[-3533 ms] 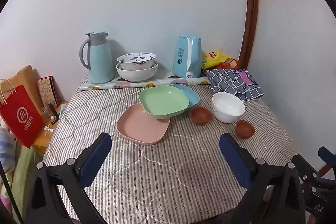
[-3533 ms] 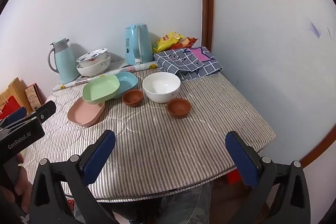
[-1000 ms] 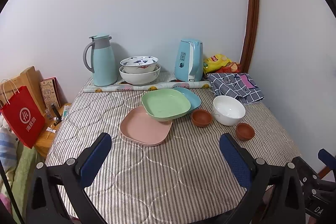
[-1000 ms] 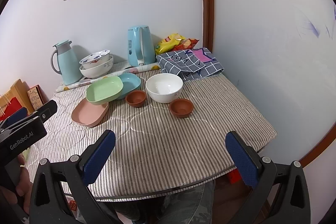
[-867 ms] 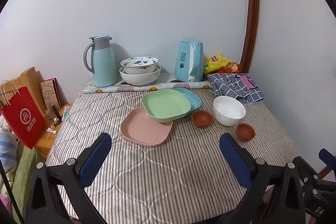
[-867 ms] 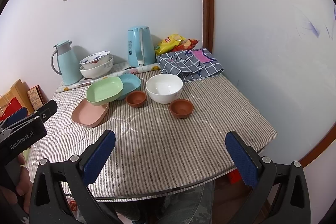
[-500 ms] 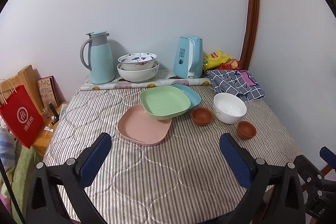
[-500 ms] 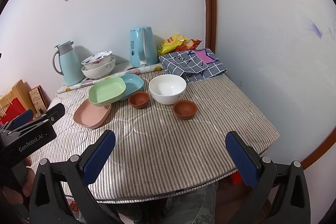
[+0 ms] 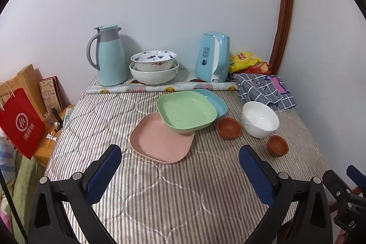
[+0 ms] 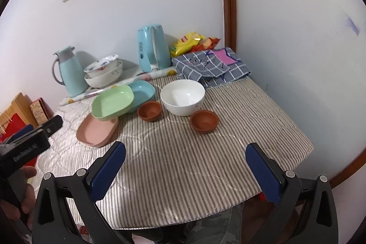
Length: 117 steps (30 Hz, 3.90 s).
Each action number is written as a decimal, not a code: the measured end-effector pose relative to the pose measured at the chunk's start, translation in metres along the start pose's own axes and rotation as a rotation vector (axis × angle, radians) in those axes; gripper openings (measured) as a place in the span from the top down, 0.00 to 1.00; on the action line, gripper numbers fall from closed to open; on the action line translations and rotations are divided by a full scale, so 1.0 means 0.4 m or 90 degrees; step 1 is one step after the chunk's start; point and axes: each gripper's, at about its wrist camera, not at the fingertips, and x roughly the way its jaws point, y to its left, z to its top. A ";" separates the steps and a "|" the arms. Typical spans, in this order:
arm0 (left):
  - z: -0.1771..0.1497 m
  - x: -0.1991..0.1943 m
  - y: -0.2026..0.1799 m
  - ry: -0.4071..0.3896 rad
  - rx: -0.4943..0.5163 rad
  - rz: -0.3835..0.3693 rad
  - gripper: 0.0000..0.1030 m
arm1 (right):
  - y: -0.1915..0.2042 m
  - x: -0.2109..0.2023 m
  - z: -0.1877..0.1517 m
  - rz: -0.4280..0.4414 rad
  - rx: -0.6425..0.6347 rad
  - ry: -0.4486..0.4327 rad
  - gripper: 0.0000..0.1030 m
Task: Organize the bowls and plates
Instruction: 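Move both grippers to the green plate rim and close on it, then lift the green plate with both grippers and carry it over the pink plate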
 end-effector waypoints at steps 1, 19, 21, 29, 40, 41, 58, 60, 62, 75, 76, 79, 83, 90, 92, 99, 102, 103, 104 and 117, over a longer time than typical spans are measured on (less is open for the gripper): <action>0.003 0.007 0.005 0.002 -0.003 0.001 0.00 | 0.001 0.014 0.002 0.002 0.002 0.009 0.00; 0.115 0.206 0.113 0.058 -0.036 0.034 0.03 | 0.064 0.179 0.118 0.090 0.003 0.050 0.00; 0.124 0.225 0.130 0.063 -0.048 0.033 0.06 | 0.075 0.202 0.140 0.103 0.012 0.058 0.01; 0.151 0.303 0.161 0.084 -0.060 0.030 0.17 | 0.144 0.290 0.176 0.095 -0.029 0.078 0.21; 0.170 0.421 0.152 0.119 -0.041 0.020 0.24 | 0.195 0.397 0.189 0.110 -0.041 0.109 0.35; 0.170 0.435 0.150 0.122 -0.039 0.018 0.25 | 0.198 0.406 0.190 0.111 -0.040 0.111 0.35; 0.199 0.631 0.155 0.171 -0.058 -0.022 0.40 | 0.274 0.581 0.201 0.131 -0.043 0.163 0.42; 0.198 0.651 0.162 0.180 -0.069 -0.029 0.44 | 0.282 0.596 0.201 0.132 -0.043 0.169 0.42; 0.194 0.674 0.163 0.190 -0.075 -0.037 0.46 | 0.287 0.611 0.200 0.132 -0.043 0.174 0.42; 0.168 0.728 0.168 0.224 -0.091 -0.081 0.73 | 0.343 0.691 0.182 0.123 -0.077 0.212 0.64; 0.168 0.728 0.167 0.225 -0.093 -0.089 0.75 | 0.347 0.693 0.181 0.125 -0.080 0.213 0.67; 0.170 0.726 0.157 0.224 -0.091 -0.105 0.85 | 0.355 0.695 0.176 0.136 -0.080 0.214 0.82; 0.170 0.707 0.147 0.218 -0.084 -0.106 0.88 | 0.356 0.689 0.177 0.127 -0.081 0.205 0.86; 0.179 0.642 0.147 0.200 -0.080 -0.111 0.89 | 0.324 0.641 0.189 0.136 -0.051 0.190 0.88; 0.181 0.613 0.142 0.192 -0.076 -0.110 0.89 | 0.320 0.620 0.192 0.135 -0.049 0.182 0.88; 0.181 0.526 0.125 0.172 -0.073 -0.117 0.89 | 0.288 0.531 0.193 0.144 -0.031 0.159 0.88; 0.178 0.489 0.114 0.164 -0.068 -0.118 0.89 | 0.274 0.490 0.188 0.142 -0.028 0.147 0.88; 0.176 0.473 0.110 0.161 -0.068 -0.119 0.89 | 0.268 0.477 0.187 0.143 -0.026 0.144 0.88; 0.173 0.458 0.104 0.157 -0.065 -0.122 0.89 | 0.263 0.466 0.185 0.143 -0.024 0.141 0.88; 0.123 0.338 0.083 0.144 -0.064 -0.115 0.89 | 0.216 0.340 0.141 0.148 -0.014 0.121 0.89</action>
